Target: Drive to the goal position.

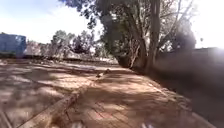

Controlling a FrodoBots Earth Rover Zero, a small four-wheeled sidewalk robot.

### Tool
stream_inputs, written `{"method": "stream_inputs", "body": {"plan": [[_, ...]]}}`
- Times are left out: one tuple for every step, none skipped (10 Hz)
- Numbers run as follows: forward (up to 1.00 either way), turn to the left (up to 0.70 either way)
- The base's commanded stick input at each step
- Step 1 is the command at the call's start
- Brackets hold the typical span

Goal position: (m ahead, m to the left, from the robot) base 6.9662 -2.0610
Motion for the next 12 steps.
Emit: {"method": "stream_inputs", "body": {"plan": [[0.7,0.0],[0.7,0.0],[0.7,0.0],[0.7,0.0],[0.7,0.0],[0.7,0.0],[0.7,0.0],[0.7,0.0],[0.7,0.0],[0.7,0.0],[0.7,0.0],[0.7,0.0]]}}
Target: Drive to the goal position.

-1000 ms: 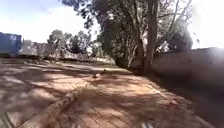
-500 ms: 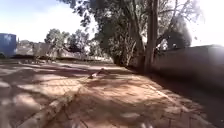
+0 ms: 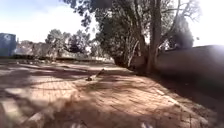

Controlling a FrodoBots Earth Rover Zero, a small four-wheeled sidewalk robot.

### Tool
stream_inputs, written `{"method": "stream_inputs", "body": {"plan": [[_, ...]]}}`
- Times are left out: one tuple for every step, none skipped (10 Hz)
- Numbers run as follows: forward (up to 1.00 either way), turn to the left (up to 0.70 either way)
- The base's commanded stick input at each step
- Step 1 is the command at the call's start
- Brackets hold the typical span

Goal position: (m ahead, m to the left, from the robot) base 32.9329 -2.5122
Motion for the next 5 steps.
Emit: {"method": "stream_inputs", "body": {"plan": [[0.7,0.0],[0.7,-0.01],[0.7,-0.1],[0.7,-0.35],[0.7,-0.34]]}}
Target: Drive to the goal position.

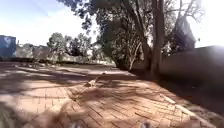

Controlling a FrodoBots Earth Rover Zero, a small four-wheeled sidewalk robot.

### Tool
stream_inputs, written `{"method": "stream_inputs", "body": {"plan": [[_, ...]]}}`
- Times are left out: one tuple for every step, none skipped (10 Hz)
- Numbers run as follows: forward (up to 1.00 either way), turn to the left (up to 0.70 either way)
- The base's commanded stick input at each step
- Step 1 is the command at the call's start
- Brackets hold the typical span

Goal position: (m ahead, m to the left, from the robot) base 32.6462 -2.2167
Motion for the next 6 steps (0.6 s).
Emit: {"method": "stream_inputs", "body": {"plan": [[0.7,-0.17],[0.7,0.0],[0.7,0.0],[0.7,0.0],[0.7,0.0],[0.7,0.0]]}}
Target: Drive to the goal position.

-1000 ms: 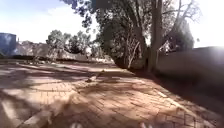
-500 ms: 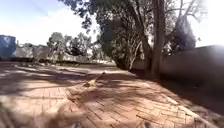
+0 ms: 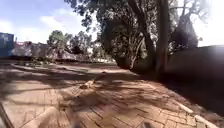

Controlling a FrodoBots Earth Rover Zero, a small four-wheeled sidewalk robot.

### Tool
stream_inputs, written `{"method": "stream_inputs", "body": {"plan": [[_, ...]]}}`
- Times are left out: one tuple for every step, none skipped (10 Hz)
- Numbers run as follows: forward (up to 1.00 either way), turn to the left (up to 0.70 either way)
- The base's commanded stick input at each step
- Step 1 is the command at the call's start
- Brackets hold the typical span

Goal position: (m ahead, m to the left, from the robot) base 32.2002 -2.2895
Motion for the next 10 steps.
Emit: {"method": "stream_inputs", "body": {"plan": [[0.7,0.0],[0.7,0.0],[0.7,0.0],[0.7,0.0],[0.7,0.0],[0.7,0.0],[0.7,0.0],[0.7,0.0],[0.7,0.0],[0.7,0.0]]}}
